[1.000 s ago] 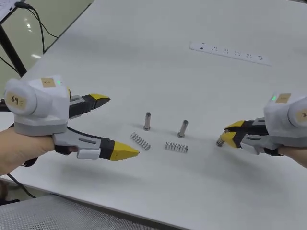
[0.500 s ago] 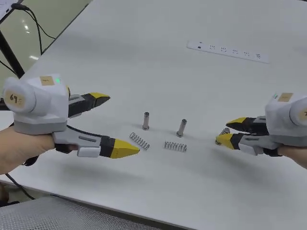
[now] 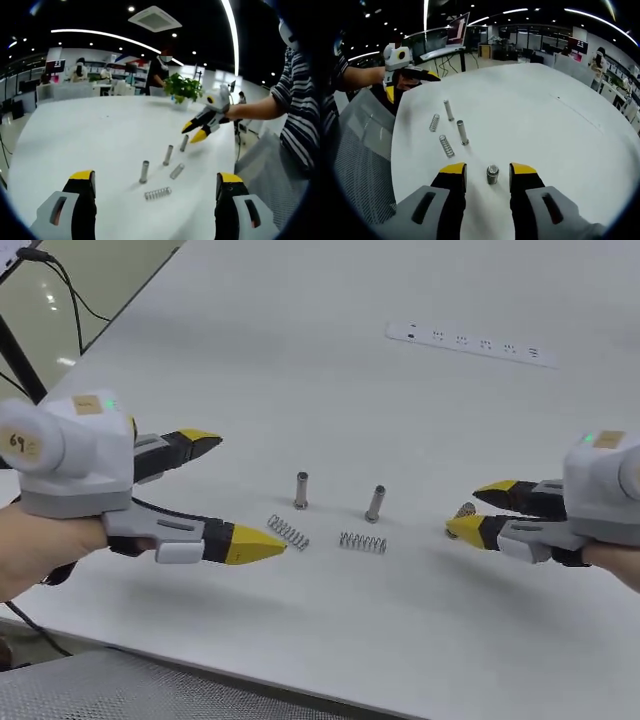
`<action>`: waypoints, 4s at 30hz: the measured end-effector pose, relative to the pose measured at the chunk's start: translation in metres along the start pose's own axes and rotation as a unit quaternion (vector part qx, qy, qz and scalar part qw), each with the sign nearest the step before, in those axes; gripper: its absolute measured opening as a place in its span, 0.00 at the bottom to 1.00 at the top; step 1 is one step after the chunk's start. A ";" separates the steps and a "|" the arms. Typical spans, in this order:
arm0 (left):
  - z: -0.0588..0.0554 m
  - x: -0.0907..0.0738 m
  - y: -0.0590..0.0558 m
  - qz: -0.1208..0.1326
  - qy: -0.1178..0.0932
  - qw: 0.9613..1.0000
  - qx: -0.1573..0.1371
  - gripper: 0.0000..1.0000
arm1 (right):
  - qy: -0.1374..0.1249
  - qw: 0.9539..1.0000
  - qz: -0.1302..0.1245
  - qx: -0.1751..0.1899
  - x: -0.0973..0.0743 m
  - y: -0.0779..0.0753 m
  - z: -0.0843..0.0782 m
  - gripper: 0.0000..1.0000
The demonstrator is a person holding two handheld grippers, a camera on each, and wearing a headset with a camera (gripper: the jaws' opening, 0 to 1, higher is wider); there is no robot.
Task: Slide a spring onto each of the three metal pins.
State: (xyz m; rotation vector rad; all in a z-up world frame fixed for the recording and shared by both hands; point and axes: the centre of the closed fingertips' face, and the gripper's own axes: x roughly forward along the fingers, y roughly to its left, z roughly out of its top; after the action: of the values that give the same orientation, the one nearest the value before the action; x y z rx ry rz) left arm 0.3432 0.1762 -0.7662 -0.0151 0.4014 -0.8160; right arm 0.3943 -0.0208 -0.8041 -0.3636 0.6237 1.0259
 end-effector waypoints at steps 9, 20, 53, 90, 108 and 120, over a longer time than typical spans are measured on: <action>-0.002 -0.002 0.000 0.005 0.000 1.000 -0.002 0.98 | -0.019 0.999 -0.006 0.027 -0.011 0.002 0.004 0.33; 0.001 -0.006 0.000 0.007 -0.007 1.000 -0.008 0.98 | -0.040 0.998 -0.006 0.052 -0.026 0.007 0.005 0.31; 0.001 -0.009 -0.002 0.011 -0.007 1.000 -0.013 0.96 | 0.007 0.999 0.038 -0.021 -0.023 0.044 -0.009 0.25; -0.006 -0.008 -0.010 -0.001 0.012 1.000 0.012 0.95 | 0.090 0.959 0.106 -0.248 0.058 0.082 0.005 0.14; -0.009 -0.009 -0.014 -0.006 0.016 1.000 0.011 0.95 | 0.114 0.958 0.115 -0.234 0.076 0.077 -0.010 0.09; -0.009 -0.010 -0.021 -0.014 0.022 1.000 0.014 0.93 | 0.107 0.960 0.116 -0.230 0.071 0.078 -0.010 0.08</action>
State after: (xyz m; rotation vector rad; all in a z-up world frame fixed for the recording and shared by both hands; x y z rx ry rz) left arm 0.3196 0.1702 -0.7675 0.0231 0.4317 -0.8496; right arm 0.3489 0.0591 -0.8568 -0.8334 0.6265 1.3713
